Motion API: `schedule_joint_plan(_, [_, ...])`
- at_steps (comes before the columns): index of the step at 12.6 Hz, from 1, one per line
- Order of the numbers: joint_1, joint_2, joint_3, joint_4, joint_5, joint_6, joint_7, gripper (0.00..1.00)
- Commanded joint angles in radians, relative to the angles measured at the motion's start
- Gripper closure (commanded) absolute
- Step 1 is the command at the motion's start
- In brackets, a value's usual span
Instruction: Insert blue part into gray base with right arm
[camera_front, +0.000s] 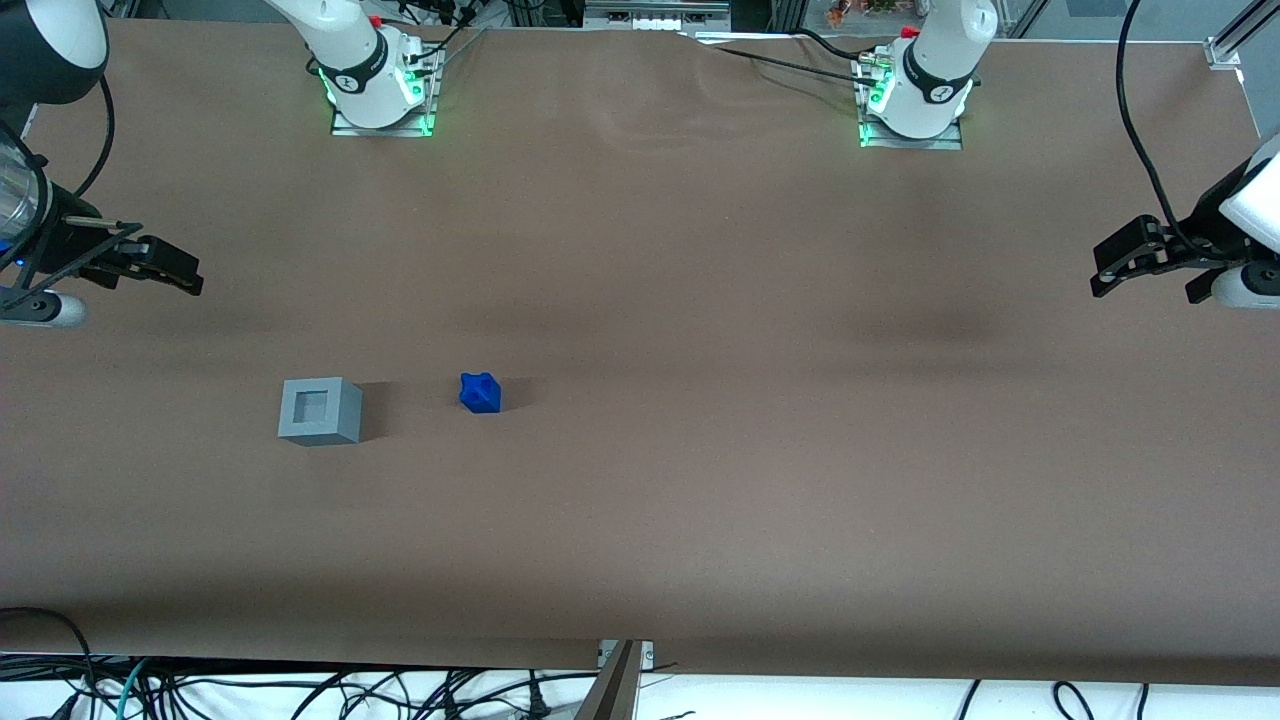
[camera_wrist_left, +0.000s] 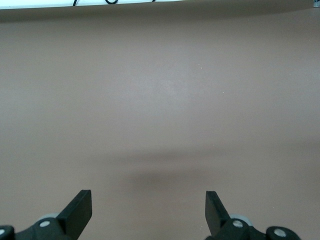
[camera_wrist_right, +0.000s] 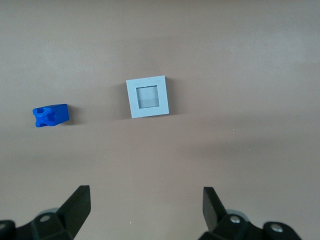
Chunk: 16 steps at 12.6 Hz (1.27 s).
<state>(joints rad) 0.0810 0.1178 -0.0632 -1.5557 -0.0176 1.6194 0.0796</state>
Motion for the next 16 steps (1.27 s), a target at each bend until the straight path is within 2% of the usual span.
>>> schedule_joint_plan(1, [0.008,0.069,0.016,0.023,-0.001,-0.003,0.02,0.01])
schedule_joint_plan(5, [0.123,0.082,0.023,0.023,0.018,0.065,0.113,0.01])
schedule_joint_plan(8, [0.212,0.124,0.023,0.023,0.019,0.1,0.117,0.0])
schedule_joint_plan(12, [0.276,0.235,0.023,0.022,0.047,0.207,0.121,0.0])
schedule_joint_plan(14, [0.299,0.272,0.023,0.022,0.048,0.25,0.231,0.0])
schedule_joint_plan(16, [0.306,0.302,0.025,0.022,0.051,0.287,0.249,0.0])
